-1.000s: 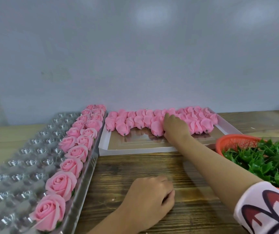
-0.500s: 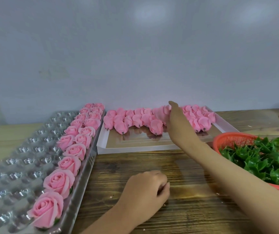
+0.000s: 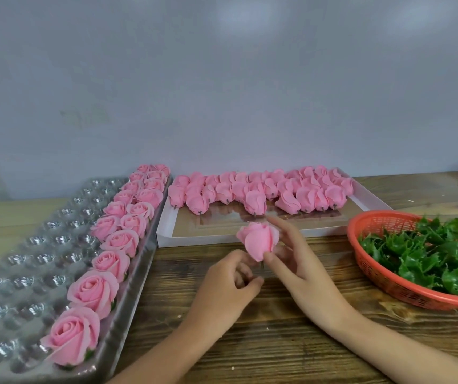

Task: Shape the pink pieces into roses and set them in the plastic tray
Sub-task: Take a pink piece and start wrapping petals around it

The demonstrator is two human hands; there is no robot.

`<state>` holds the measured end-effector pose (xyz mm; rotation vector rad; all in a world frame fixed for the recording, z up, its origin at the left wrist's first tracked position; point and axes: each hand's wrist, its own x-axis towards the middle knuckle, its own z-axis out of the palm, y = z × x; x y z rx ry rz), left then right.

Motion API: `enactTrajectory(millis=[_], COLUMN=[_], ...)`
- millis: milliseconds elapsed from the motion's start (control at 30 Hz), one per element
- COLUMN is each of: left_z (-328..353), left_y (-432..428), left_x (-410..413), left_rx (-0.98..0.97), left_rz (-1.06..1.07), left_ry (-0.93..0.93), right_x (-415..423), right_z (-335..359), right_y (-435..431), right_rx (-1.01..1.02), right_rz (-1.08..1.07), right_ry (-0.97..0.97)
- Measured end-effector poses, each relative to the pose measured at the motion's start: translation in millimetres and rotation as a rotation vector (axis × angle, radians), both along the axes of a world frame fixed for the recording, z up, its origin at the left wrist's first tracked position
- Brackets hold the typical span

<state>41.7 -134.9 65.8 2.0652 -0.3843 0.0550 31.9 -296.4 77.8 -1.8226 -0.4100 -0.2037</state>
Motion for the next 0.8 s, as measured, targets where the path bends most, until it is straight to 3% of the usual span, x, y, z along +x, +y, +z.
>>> enactTrajectory(millis=[500, 800], left_z=[7.9, 2.9], left_y=[0.3, 1.5], left_x=[-4.3, -3.3], left_rx=[-0.052, 0.012], left_rz=[0.035, 0.055], left_ry=[0.057, -0.040], right_x=[0.4, 1.0], right_z=[-1.6, -1.1], right_y=[-0.4, 0.5], right_rx=[-0.143, -0.199], right_rz=[0.098, 0.069], right_ry=[-0.086, -0.146])
